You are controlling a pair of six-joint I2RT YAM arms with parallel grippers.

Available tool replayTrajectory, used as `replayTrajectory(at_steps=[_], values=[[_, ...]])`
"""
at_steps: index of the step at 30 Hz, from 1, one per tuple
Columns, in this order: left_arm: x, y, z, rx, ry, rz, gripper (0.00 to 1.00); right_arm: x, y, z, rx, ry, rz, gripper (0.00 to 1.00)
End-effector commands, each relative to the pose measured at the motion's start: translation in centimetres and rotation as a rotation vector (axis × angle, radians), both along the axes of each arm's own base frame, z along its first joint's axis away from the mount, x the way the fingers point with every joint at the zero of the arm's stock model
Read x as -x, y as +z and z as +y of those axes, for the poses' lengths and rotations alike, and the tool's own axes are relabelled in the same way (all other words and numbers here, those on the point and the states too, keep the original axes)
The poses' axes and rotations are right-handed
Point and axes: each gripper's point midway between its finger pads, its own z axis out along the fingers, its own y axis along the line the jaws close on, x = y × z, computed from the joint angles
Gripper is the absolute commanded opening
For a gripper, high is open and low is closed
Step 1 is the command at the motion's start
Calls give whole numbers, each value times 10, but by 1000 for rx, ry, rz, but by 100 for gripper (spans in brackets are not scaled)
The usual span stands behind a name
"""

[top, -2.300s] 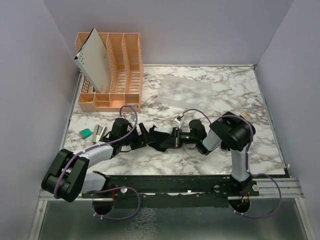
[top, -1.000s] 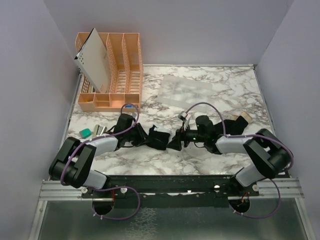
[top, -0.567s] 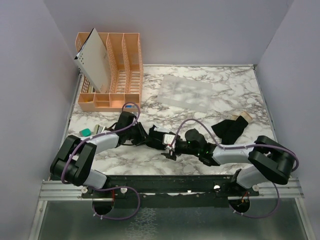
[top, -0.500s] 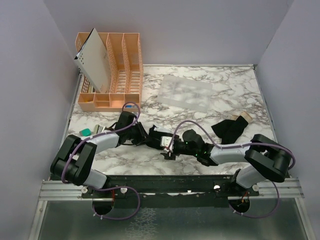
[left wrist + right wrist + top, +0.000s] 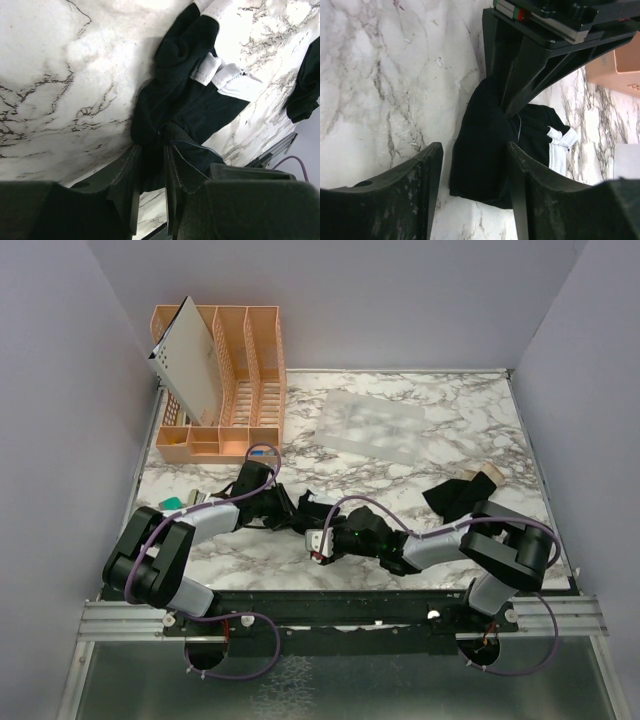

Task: Roll the underwear
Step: Roll the underwear to the center of the board.

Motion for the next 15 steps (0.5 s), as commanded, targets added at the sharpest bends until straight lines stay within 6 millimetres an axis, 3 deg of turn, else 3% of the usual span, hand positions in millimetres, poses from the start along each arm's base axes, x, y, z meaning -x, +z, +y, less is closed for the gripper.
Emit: replayTrajectory(at_steps=[1,5,8,15], values=[[12,-24,17,-104,3,65,28,-16,-4,2,4,-67,-51,54],[13,-25,17,-103,-2,67,28,-22,-11,-5,8,-109,-72,42],[12,-23,16,-103,-7,63,28,-21,-24,-10,47,-120,-57,39],[11,-22,18,-108,-14,61,29,-8,-54,-24,127,-115,34,46]])
